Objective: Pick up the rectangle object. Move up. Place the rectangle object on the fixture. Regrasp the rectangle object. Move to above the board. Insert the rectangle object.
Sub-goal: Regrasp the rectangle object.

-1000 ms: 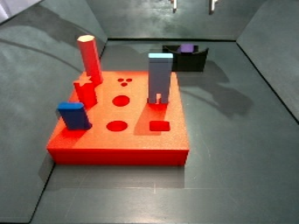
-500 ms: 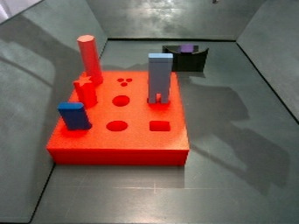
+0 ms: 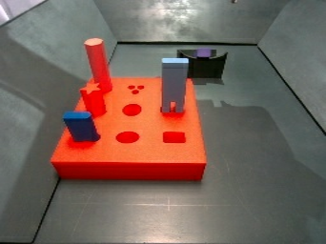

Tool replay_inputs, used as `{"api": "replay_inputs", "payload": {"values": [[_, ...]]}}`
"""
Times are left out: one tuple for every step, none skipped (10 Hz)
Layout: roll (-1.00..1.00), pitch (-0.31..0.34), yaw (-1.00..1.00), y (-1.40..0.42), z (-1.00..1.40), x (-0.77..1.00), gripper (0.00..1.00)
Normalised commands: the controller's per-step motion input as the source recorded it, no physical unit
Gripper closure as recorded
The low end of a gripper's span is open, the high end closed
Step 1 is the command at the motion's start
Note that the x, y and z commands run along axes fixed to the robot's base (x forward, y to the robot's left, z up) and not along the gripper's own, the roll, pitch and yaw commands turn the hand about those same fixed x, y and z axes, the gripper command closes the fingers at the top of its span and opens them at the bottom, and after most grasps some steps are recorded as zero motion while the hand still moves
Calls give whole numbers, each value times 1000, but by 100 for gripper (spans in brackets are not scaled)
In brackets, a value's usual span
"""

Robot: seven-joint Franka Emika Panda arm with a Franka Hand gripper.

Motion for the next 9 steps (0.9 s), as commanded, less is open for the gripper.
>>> {"api": "replay_inputs", "payload": {"values": [[1000,-1,26,-23,6,-45,0],[1000,-11,27,-20,-1,-37,0],[1000,-17,28,-20,6,-34,0],[1000,-21,29,-21,6,-31,0],[1000,-22,30,-17,4,-33,0],[1000,-20,32,-15,12,-26,0],[1000,-18,32,-19,13,-21,0],[1000,-14,34,-17,4,-3,0],[1000,-6,36,-20,-7,15,0]]}}
